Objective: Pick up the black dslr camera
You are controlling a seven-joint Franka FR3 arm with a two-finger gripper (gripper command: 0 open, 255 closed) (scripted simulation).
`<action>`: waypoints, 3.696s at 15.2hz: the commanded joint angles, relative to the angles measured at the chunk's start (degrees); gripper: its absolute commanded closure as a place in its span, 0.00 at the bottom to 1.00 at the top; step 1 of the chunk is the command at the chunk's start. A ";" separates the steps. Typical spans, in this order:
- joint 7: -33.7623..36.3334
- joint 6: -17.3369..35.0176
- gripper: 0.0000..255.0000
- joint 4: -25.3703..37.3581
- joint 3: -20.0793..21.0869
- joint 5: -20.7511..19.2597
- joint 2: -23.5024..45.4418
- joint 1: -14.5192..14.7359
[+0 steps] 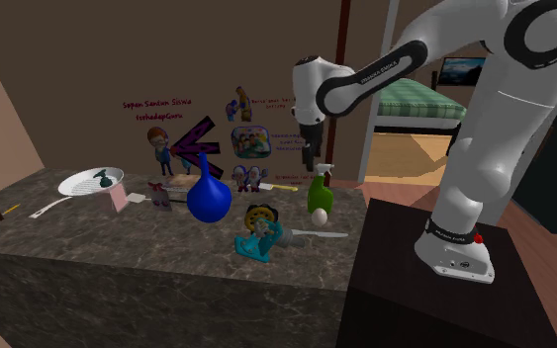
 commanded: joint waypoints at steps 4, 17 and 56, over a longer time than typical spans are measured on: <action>-0.09 5.02 0.00 6.03 0.45 -1.52 11.17 0.21; -0.53 9.76 0.00 30.10 0.90 -5.66 40.48 2.46; -2.37 5.15 1.00 43.66 1.17 -6.10 49.49 3.73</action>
